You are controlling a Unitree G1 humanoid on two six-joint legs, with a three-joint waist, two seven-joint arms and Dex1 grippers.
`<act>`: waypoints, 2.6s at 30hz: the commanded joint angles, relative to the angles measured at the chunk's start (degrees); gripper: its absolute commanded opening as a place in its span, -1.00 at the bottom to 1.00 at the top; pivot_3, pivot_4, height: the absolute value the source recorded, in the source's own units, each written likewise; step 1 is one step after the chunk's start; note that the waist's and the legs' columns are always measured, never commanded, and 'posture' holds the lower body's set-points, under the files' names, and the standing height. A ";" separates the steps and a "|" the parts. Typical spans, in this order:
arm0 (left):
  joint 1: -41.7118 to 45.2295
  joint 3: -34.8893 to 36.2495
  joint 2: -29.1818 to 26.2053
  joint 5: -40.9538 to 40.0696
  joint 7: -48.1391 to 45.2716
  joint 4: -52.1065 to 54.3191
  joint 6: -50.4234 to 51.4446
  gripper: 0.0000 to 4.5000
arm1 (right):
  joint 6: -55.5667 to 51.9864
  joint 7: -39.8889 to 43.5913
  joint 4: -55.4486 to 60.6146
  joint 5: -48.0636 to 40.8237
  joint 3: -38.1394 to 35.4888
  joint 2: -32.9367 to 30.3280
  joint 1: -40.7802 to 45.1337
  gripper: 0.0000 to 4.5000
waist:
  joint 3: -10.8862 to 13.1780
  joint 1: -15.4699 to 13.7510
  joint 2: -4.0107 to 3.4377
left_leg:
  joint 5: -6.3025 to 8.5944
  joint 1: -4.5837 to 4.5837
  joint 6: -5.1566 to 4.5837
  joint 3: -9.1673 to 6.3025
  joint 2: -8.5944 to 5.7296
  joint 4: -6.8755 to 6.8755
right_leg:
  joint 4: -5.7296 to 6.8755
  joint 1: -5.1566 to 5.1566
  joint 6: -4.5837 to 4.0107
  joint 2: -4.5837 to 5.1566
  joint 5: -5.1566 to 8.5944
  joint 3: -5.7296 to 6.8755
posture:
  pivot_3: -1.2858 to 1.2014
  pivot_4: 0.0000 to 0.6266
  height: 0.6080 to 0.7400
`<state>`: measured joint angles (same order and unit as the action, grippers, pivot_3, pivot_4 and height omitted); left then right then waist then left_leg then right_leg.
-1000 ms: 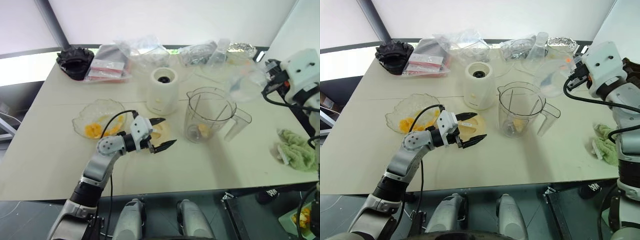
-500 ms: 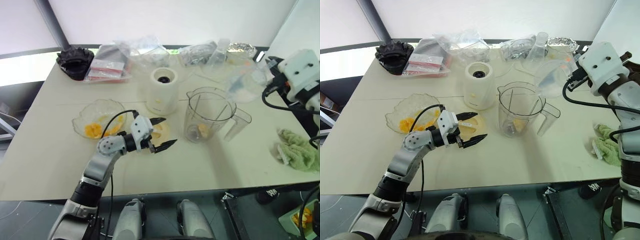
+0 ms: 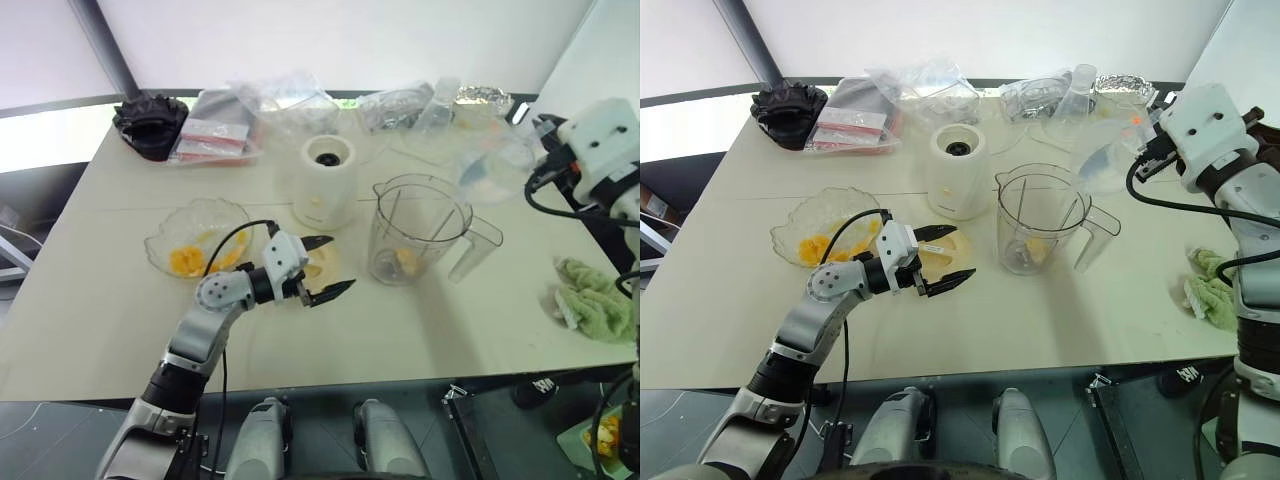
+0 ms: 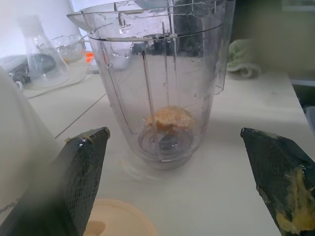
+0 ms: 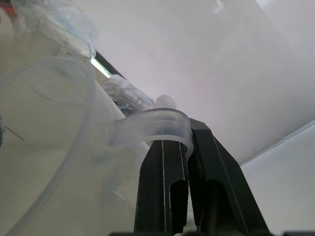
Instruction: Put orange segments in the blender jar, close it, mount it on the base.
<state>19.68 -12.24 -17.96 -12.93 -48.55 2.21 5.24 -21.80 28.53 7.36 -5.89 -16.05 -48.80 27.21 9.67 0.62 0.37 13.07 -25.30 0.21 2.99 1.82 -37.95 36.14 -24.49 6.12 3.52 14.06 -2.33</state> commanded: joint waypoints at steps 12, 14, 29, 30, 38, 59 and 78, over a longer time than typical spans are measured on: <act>1.09 0.40 -0.75 -0.11 -0.46 1.02 -0.67 1.00 | -29.41 -13.44 4.60 -15.09 -16.99 11.01 5.96 -0.99 | -0.01 0.02 -0.01 | 0.00 0.00 0.00 -0.01 0.01 0.00 | 0.02 0.00 0.01 0.00 -0.01 0.00 | 0.03 -0.52 1.00; 1.47 0.83 -0.79 -0.43 -0.01 1.13 0.12 1.00 | -30.13 -17.88 1.05 -16.39 -22.10 15.07 5.79 -0.99 | -0.01 0.01 -0.01 | 0.00 0.00 0.00 -0.01 0.01 0.00 | 0.02 0.00 0.01 0.00 -0.01 0.00 | 0.03 -0.52 1.00; 1.63 1.59 -1.81 -1.03 0.39 2.85 2.60 1.00 | -5.38 -25.12 -29.40 -16.21 -27.76 19.90 5.70 -0.99 | -0.05 0.53 -0.10 | 0.00 0.06 -0.01 0.00 0.01 0.00 | 0.06 0.03 0.22 -0.18 -0.13 -0.07 | 0.03 -0.52 1.00; 1.49 1.60 -1.89 -1.04 0.53 3.28 2.84 1.00 | -3.11 -24.30 -32.93 -15.51 -27.00 19.13 5.87 -0.99 | -0.05 0.53 -0.11 | 0.00 0.06 -0.01 0.00 0.01 0.00 | 0.06 0.03 0.22 -0.18 -0.12 -0.07 | 0.03 -0.52 1.00; 0.40 1.77 -2.68 -1.15 0.83 5.15 3.78 1.00 | 10.16 -23.68 -53.31 -14.93 -25.61 14.51 9.49 -0.99 | -0.06 0.50 -0.11 | 0.00 0.06 -0.01 0.07 0.00 0.00 | 0.02 0.03 0.17 -0.18 -0.10 -0.15 | 0.03 -0.52 1.00; 0.00 1.34 -2.82 -0.77 1.50 5.66 3.73 1.00 | 19.16 -22.71 -65.23 -14.56 -20.01 12.06 8.89 -0.16 | -0.06 0.64 -0.10 | 0.00 0.10 -0.01 0.07 0.00 -0.01 | 0.02 0.05 0.15 -0.19 -0.09 -0.20 | 0.03 -0.52 1.00; 2.06 1.53 -2.99 -0.76 -0.69 1.65 2.68 1.00 | -3.10 -19.71 -1.29 -22.48 -16.62 17.99 -27.50 -0.16 | -0.14 0.08 -0.24 | 0.00 0.11 -0.01 -0.01 0.05 0.01 | 0.04 0.06 0.16 -0.19 -0.06 -0.18 | 0.03 -0.52 1.00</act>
<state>20.54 -11.64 -20.77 -13.09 -48.53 3.59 9.24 -22.28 7.10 -1.93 -25.97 -32.16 -29.85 0.85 9.54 0.69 0.13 13.07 -25.19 0.20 2.98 1.87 -37.94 36.19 -24.43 6.27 3.33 14.00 -2.51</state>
